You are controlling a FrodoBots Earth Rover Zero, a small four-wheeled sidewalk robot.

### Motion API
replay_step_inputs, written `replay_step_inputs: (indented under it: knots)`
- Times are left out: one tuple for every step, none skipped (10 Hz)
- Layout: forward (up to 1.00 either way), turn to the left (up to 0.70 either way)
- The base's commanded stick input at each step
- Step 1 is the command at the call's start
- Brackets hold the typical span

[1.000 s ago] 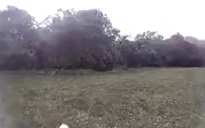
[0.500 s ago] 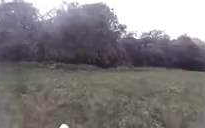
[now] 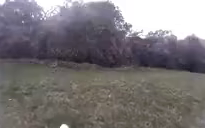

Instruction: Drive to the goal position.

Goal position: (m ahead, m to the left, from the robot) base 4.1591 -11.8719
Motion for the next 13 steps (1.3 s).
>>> replay_step_inputs:
  knots:
    - [0.85, -0.34]
    - [0.85, -0.34]
    - [0.85, -0.34]
    - [0.85, -0.34]
    - [0.85, -0.34]
    - [0.85, -0.34]
    - [0.85, -0.34]
    - [0.85, -0.23]
    - [0.85, -0.03]
    - [0.85, 0.0]
    - [0.85, 0.0]
    - [0.85, 0.0]
    - [0.85, 0.0]
